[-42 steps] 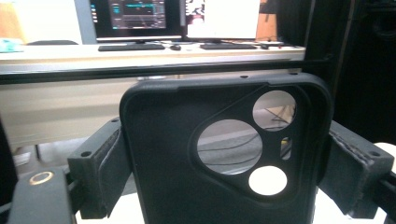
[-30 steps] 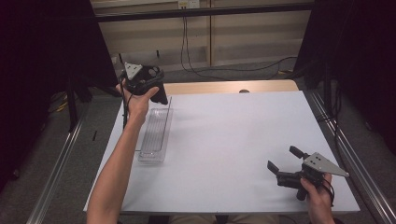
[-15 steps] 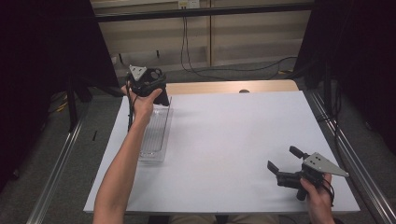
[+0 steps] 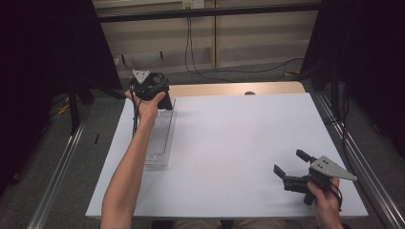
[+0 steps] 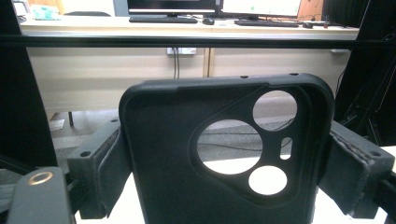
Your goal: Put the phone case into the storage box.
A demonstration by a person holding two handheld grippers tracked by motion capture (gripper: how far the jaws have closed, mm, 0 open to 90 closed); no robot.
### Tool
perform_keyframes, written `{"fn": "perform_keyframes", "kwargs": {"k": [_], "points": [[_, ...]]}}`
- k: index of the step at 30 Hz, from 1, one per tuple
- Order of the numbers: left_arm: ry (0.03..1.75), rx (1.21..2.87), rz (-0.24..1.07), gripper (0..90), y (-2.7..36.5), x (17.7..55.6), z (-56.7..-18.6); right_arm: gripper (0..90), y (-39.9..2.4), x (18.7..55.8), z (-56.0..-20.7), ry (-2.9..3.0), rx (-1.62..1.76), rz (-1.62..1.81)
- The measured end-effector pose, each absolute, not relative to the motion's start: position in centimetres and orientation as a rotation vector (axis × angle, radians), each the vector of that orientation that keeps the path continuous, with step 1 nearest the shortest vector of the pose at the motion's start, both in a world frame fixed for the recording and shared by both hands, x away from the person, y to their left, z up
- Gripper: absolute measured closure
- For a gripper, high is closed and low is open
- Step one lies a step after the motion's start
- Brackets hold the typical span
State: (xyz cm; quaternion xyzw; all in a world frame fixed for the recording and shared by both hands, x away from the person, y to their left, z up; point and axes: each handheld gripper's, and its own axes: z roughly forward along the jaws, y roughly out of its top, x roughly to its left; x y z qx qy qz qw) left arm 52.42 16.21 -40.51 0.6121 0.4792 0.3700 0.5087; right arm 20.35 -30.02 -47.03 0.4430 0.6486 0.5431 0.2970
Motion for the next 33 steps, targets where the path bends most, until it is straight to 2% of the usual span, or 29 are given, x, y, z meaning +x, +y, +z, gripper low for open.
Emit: {"fn": "perform_keyframes", "kwargs": {"k": [33], "points": [[1.175, 1.532, 0.877, 12.3, 16.1, 52.8, -42.2, 0.0, -30.1, 20.4, -47.1, 1.74, 1.167, 1.445]]}}
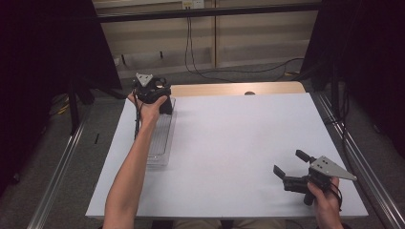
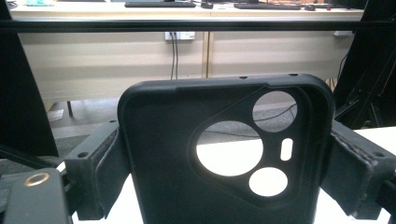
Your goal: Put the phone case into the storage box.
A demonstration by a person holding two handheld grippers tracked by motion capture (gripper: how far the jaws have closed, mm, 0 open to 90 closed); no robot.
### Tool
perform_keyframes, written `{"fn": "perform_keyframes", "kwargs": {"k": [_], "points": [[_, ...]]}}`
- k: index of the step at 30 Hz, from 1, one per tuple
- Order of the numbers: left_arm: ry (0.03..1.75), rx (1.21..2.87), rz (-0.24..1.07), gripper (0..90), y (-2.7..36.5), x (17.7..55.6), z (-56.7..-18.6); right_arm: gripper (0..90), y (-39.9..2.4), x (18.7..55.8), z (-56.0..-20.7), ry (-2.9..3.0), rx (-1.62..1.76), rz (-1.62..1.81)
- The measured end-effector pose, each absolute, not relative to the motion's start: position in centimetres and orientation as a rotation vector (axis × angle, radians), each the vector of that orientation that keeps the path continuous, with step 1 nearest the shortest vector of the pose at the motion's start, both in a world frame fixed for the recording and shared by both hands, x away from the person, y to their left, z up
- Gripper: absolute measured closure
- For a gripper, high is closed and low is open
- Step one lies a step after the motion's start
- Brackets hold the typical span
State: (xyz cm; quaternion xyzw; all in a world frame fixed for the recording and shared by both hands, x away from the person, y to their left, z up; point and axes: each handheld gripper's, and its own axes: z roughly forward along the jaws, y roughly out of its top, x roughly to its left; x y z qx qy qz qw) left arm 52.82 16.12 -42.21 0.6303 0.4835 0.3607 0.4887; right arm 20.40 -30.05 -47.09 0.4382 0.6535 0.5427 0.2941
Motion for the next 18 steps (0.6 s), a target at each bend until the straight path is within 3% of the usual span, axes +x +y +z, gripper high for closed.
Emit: {"fn": "perform_keyframes", "kwargs": {"k": [18], "points": [[1.162, 1.547, 0.871, 8.3, 15.97, 52.72, -42.1, 0.0, -30.03, 20.39, -47.11, 1.745, 1.167, 1.448]]}}
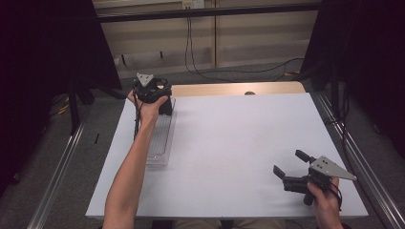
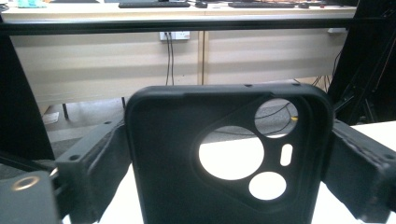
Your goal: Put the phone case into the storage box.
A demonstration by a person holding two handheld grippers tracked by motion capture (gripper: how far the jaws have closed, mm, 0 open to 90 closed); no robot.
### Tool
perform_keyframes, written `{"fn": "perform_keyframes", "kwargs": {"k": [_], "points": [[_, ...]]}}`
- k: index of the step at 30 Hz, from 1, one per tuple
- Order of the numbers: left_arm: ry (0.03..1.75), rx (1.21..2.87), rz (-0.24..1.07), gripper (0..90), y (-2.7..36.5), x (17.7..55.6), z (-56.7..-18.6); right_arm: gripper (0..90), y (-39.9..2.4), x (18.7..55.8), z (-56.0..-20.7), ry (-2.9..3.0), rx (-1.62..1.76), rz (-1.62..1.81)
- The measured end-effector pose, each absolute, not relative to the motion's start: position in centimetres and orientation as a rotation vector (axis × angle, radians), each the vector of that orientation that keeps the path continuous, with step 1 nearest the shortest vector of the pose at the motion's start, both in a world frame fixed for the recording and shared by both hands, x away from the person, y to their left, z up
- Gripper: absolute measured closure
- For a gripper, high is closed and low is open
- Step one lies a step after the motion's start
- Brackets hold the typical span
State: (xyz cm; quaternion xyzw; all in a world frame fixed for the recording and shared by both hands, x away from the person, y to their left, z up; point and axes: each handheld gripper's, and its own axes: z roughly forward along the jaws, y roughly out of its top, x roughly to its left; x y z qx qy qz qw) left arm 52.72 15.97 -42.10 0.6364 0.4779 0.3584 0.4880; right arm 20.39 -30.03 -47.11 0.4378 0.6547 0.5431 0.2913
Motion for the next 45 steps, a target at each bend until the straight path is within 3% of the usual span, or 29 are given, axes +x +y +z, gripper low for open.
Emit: {"fn": "perform_keyframes", "kwargs": {"k": [31, 45], "points": [[1.134, 1.513, 0.907, 7.9, 15.5, 53.6, -42.2, 0.0, -30.0, 20.4, -47.2, 1.757, 1.16, 1.46], [1.118, 1.505, 0.886, 3.5, 15.5, 53.9, -42.0, 0.0, -30.1, 20.4, -47.2, 1.76, 1.157, 1.463]]}}
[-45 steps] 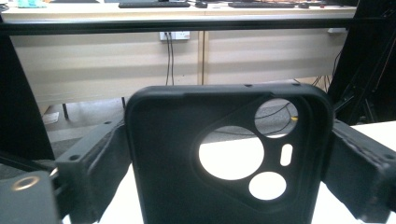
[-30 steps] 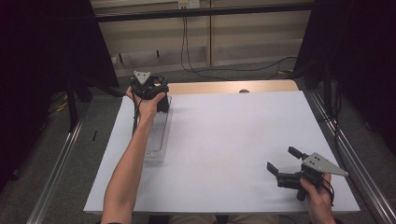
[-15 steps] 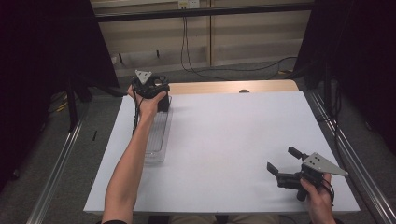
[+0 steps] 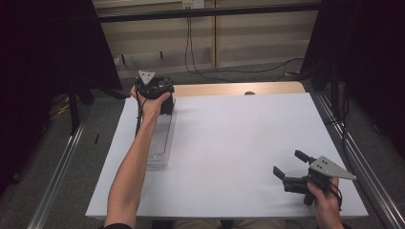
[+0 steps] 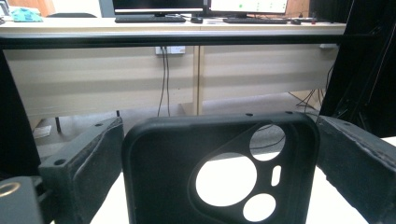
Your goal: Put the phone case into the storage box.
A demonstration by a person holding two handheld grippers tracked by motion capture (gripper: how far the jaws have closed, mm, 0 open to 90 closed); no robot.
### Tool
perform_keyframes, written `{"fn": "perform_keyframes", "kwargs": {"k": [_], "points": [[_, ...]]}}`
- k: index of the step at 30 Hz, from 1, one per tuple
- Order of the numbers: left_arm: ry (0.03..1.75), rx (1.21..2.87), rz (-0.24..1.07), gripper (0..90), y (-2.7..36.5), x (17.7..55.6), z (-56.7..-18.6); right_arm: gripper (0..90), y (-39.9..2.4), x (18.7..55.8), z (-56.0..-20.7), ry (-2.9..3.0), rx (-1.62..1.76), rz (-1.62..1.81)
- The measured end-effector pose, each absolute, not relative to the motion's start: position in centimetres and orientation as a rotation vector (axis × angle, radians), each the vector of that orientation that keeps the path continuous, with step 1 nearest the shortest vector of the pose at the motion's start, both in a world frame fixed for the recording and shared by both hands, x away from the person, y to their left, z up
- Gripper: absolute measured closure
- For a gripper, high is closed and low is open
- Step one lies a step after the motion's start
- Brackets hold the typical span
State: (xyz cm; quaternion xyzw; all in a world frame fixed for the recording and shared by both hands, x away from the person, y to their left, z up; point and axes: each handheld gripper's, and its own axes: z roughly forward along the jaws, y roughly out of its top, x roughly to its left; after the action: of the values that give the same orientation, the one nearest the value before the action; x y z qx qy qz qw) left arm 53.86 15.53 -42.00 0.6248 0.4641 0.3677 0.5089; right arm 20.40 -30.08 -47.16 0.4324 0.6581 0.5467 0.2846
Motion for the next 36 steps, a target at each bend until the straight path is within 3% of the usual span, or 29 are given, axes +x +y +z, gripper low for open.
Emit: {"fn": "perform_keyframes", "kwargs": {"k": [36], "points": [[1.042, 1.475, 0.875, 1.2, 17.9, 52.1, -38.6, 0.0, -30.0, 20.5, -47.2, 1.765, 1.147, 1.465]]}}
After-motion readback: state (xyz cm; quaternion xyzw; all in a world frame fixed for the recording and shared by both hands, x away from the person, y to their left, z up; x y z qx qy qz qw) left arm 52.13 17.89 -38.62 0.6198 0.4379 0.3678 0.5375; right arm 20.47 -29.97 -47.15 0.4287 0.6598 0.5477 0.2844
